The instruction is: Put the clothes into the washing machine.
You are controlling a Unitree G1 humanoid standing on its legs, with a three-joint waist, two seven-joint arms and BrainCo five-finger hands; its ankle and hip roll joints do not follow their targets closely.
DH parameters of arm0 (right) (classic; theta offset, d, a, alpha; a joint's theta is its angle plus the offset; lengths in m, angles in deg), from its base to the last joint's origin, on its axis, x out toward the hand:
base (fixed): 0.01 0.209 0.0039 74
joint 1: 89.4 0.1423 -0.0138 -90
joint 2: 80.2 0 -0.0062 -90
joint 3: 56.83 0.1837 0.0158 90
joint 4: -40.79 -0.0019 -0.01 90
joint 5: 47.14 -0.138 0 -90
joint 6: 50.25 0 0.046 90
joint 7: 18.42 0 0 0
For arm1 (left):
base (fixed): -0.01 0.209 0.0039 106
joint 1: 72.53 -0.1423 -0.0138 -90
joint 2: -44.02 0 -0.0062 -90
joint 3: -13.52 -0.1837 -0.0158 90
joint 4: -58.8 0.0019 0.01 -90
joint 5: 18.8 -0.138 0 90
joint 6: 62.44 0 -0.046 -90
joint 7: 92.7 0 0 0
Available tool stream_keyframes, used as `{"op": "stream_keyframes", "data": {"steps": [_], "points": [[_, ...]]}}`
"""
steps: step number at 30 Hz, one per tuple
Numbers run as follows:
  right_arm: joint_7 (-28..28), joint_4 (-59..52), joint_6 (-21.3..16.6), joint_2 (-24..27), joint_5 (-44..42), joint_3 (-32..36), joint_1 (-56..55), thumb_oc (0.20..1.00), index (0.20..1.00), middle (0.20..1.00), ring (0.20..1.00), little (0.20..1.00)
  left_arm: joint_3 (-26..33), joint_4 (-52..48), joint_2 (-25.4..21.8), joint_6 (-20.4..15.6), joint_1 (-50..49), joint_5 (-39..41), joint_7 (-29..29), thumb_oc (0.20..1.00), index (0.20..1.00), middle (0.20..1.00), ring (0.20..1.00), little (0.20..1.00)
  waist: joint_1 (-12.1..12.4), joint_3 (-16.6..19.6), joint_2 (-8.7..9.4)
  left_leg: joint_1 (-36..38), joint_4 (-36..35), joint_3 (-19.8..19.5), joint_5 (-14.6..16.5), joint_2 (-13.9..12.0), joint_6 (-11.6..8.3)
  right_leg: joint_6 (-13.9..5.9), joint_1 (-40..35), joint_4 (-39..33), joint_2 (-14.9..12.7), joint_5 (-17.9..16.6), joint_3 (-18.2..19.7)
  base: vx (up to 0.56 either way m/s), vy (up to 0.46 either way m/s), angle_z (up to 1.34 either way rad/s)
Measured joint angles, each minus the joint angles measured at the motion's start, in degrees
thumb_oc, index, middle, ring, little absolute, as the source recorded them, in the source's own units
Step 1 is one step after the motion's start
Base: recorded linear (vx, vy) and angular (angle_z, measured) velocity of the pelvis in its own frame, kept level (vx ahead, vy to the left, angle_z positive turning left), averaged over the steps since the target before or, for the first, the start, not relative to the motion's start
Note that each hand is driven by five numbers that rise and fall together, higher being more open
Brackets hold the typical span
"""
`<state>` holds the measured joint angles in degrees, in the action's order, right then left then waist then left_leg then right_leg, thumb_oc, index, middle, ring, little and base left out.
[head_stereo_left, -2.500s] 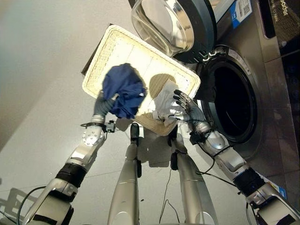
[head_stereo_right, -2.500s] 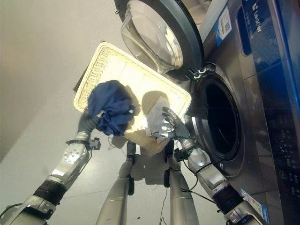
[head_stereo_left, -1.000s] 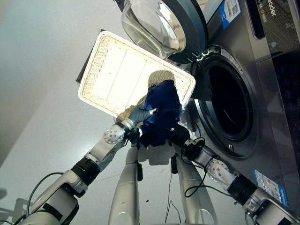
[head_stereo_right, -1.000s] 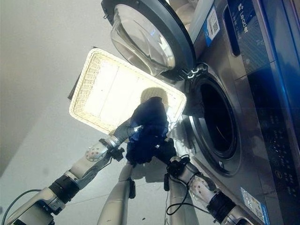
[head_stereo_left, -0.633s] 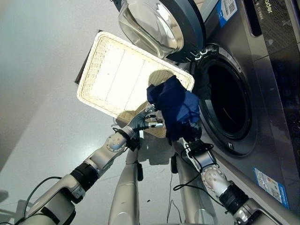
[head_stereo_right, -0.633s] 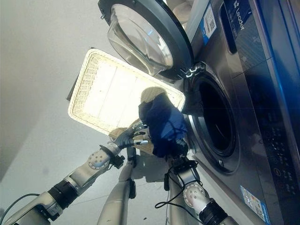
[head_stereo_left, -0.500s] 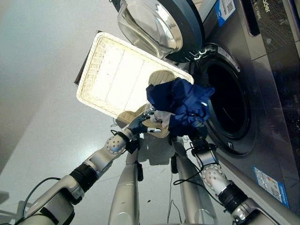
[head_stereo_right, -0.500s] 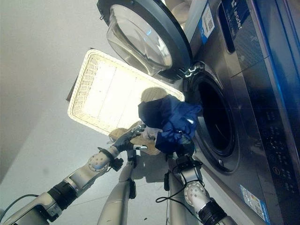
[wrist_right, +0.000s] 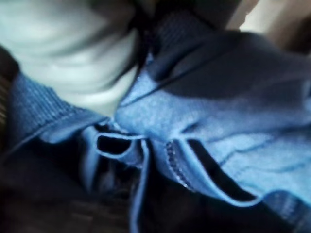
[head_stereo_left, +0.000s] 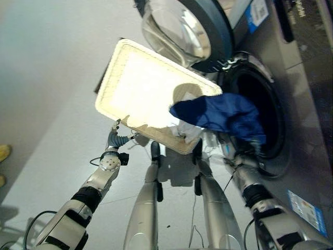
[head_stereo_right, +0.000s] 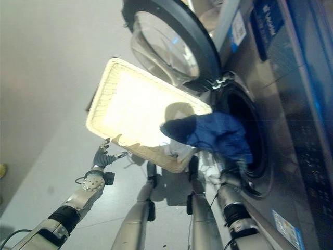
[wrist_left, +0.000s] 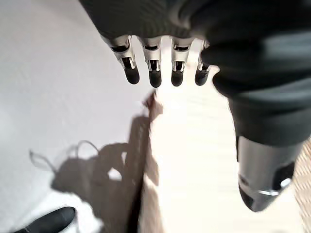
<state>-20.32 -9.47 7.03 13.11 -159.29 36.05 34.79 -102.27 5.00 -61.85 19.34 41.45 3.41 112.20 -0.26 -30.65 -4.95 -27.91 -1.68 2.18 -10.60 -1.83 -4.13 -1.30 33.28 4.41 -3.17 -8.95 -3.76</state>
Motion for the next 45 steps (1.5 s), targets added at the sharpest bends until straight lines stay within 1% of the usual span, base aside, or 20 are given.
{"op": "stream_keyframes", "data": {"steps": [7,10,12,16,17,18,19,21,23,24,25,26,27,28,29,31,33,35,39,45], "points": [[-8.55,3.56,-8.75,2.17,-1.06,6.30,5.89,0.200,0.200,0.200,0.200,0.200,-0.06,-3.63,-0.46,-0.73,-0.26,3.60,-1.57,1.000,1.000,1.000,1.000,1.000,1.48,-0.14,-0.37,-0.14,-0.94,0.13,-0.37,0.48,0.51,-0.38,-0.06,-1.44,-0.29,-0.78,0.12,0.01,-0.013,0.01],[-13.33,2.27,-16.18,2.40,-1.36,8.95,7.99,0.200,0.200,0.200,0.200,0.200,-0.10,-4.42,-0.79,-1.09,-0.37,4.74,-2.36,1.000,1.000,1.000,1.000,1.000,1.62,-0.18,-0.47,-1.67,-0.89,0.14,-0.42,1.21,0.62,-0.83,0.71,-2.77,-0.94,-1.80,0.20,0.00,-0.025,0.03],[-18.42,1.84,-23.80,3.02,-1.36,10.77,9.22,0.200,0.200,0.200,0.200,0.200,-0.57,-6.09,-0.93,-1.14,-0.43,5.86,-2.48,1.000,1.000,1.000,1.000,1.000,3.03,-0.24,-0.53,-2.20,-1.09,0.52,-0.37,1.66,1.39,-1.13,1.16,-3.51,-1.30,-2.48,0.65,0.01,-0.034,-0.02],[-26.04,3.15,-30.51,5.05,-1.36,11.20,11.86,0.200,0.200,0.200,0.200,0.200,-2.38,-6.66,-3.01,-0.99,-0.66,6.23,-3.08,1.000,1.000,1.000,1.000,1.000,2.92,-0.30,-0.45,-3.50,-0.87,0.78,-0.50,2.57,2.41,-1.61,2.31,-3.70,-2.21,-2.94,0.92,0.01,-0.009,0.00],[-27.39,3.16,-30.59,5.82,-1.36,11.40,12.22,0.796,0.796,0.796,0.796,0.796,-2.34,-6.66,-3.35,-0.97,-0.63,6.34,-3.28,1.000,1.000,1.000,1.000,1.000,2.85,-0.31,-0.44,-3.73,-0.84,0.82,-0.47,2.83,2.63,-1.71,2.54,-3.71,-2.47,-3.00,0.92,0.00,0.000,0.00],[-28.24,3.70,-30.57,6.59,-1.36,11.43,12.80,1.000,1.000,1.000,1.000,1.000,-2.38,-6.70,-3.40,-0.96,-0.56,6.94,-3.32,1.000,1.000,1.000,1.000,1.000,2.84,-0.32,-0.43,-3.75,-0.85,0.85,-0.43,3.02,2.77,-1.88,2.57,-3.79,-2.65,-3.12,0.95,0.00,0.000,0.00],[-28.87,4.38,-30.54,7.33,-1.36,11.73,13.49,1.000,1.000,1.000,1.000,1.000,-2.66,-6.72,-3.48,-0.96,-0.55,7.69,-3.38,1.000,1.000,1.000,1.000,1.000,2.70,-0.32,-0.43,-3.74,-0.83,0.91,-0.35,3.20,2.91,-2.00,2.57,-3.79,-2.86,-3.20,0.97,0.03,-0.001,-0.01],[-28.13,4.43,-27.99,7.61,-1.36,12.83,14.01,1.000,1.000,1.000,1.000,1.000,-2.68,-6.65,-3.46,-0.96,-0.54,8.44,-3.68,1.000,1.000,1.000,1.000,1.000,2.56,-0.33,-0.43,-3.75,-0.83,0.99,-0.23,3.44,3.14,-2.11,2.60,-3.80,-3.09,-3.26,0.94,0.02,-0.001,-0.01],[-24.71,5.71,-18.18,8.14,-1.35,12.78,13.06,1.000,1.000,1.000,1.000,1.000,-2.74,-6.00,-3.37,-0.89,-0.33,8.63,-4.13,1.000,1.000,1.000,1.000,1.000,2.23,-0.35,-0.32,-3.69,-0.55,0.98,-0.15,3.53,3.33,-2.21,2.39,-3.76,-3.22,-3.27,0.84,0.00,0.000,0.00],[-24.71,5.71,-18.18,8.14,-1.35,12.78,13.06,1.000,1.000,1.000,1.000,1.000,-2.74,-6.00,-3.37,-0.89,-0.33,8.63,-4.13,1.000,1.000,1.000,1.000,1.000,2.23,-0.35,-0.32,-3.69,-0.55,0.98,-0.15,3.53,3.33,-2.21,2.39,-3.76,-3.22,-3.27,0.84,0.00,0.000,0.00],[-23.12,8.45,-6.50,9.93,-1.34,11.39,11.96,1.000,1.000,1.000,1.000,1.000,-2.77,-5.55,-3.34,-0.83,-0.04,9.07,-4.20,1.000,1.000,1.000,1.000,1.000,2.08,-0.36,-0.25,-3.70,-0.36,0.98,-0.16,3.57,3.36,-2.23,2.39,-3.67,-3.25,-3.30,0.76,0.00,-0.031,-0.01],[-22.70,9.19,-3.03,10.62,-1.34,10.49,12.29,1.000,1.000,1.000,1.000,1.000,-2.78,-5.40,-3.29,-0.80,0.03,9.07,-4.21,1.000,1.000,1.000,1.000,1.000,1.94,-0.36,-0.25,-3.71,-0.26,0.98,-0.16,3.56,3.37,-2.23,2.39,-3.67,-3.24,-3.30,0.76,-0.02,-0.065,-0.02],[-21.40,12.47,7.69,12.55,-1.19,6.55,12.12,1.000,1.000,1.000,1.000,1.000,-2.71,-5.28,-3.28,-0.54,-0.16,9.07,-4.26,1.000,1.000,1.000,1.000,1.000,1.37,-0.36,-0.24,-3.77,-0.15,0.97,-0.15,3.51,3.35,-2.27,2.37,-3.69,-3.26,-3.25,0.39,-0.01,-0.083,-0.01],[-20.46,13.17,13.07,13.05,-1.17,5.09,11.43,1.000,1.000,1.000,1.000,1.000,-2.70,-5.20,-3.28,-0.39,-0.17,9.07,-4.48,1.000,1.000,1.000,1.000,1.000,1.00,-0.36,-0.24,-3.85,-0.10,0.95,-0.12,3.38,3.32,-2.35,2.39,-3.68,-3.19,-3.19,0.24,-0.02,-0.068,-0.01],[-20.46,13.17,13.07,13.05,-1.17,5.09,11.43,1.000,1.000,1.000,1.000,1.000,-2.70,-5.20,-3.28,-0.39,-0.17,9.07,-4.48,1.000,1.000,1.000,1.000,1.000,1.00,-0.36,-0.24,-3.85,-0.10,0.95,-0.12,3.38,3.32,-2.35,2.39,-3.68,-3.19,-3.19,0.24,0.02,-0.043,0.01],[-17.05,19.10,21.85,13.87,-0.34,2.77,11.96,1.000,1.000,1.000,1.000,1.000,-2.82,-4.66,-2.31,-0.42,-0.11,9.06,-5.14,1.000,1.000,1.000,1.000,1.000,1.06,-0.33,-0.29,-4.07,0.32,0.88,0.08,3.07,2.96,-2.41,2.40,-3.72,-2.93,-3.01,0.07,0.00,0.000,0.00],[-16.84,20.65,20.99,13.36,3.77,2.10,12.09,1.000,1.000,1.000,1.000,1.000,-2.82,-4.26,-1.61,-0.44,-0.09,9.04,-5.17,1.000,1.000,1.000,1.000,1.000,0.95,-0.30,-0.33,-4.35,0.50,0.89,0.11,3.01,2.92,-2.37,2.61,-3.76,-2.91,-3.03,0.07,0.00,0.000,0.00],[-18.62,23.78,11.84,12.29,9.64,2.36,15.65,1.000,1.000,1.000,1.000,1.000,-2.95,-3.66,-0.41,-0.61,0.38,9.04,-5.15,1.000,1.000,1.000,1.000,1.000,1.11,-0.25,-0.55,-5.03,0.75,0.91,0.11,3.16,2.92,-2.31,3.23,-3.90,-3.04,-3.23,0.06,0.00,0.000,0.00],[-18.08,24.68,1.63,12.25,13.33,3.39,18.70,1.000,1.000,1.000,1.000,1.000,-5.12,-3.13,-0.21,-0.70,1.10,9.06,-5.05,1.000,1.000,1.000,1.000,1.000,1.23,-0.20,-0.64,-6.03,0.78,0.81,-0.08,3.23,3.14,-2.16,3.79,-4.29,-3.16,-3.48,-0.34,-0.02,0.029,0.04],[-7.91,23.76,1.61,12.11,12.32,3.30,17.60,1.000,1.000,1.000,1.000,1.000,-5.00,-3.16,-0.23,-0.76,1.26,9.08,-5.08,1.000,1.000,1.000,1.000,1.000,2.35,-0.22,-1.72,-6.94,0.75,0.79,-0.09,3.22,3.09,-1.72,4.75,-4.23,-3.22,-3.80,-0.73,0.00,0.032,0.00]]}}
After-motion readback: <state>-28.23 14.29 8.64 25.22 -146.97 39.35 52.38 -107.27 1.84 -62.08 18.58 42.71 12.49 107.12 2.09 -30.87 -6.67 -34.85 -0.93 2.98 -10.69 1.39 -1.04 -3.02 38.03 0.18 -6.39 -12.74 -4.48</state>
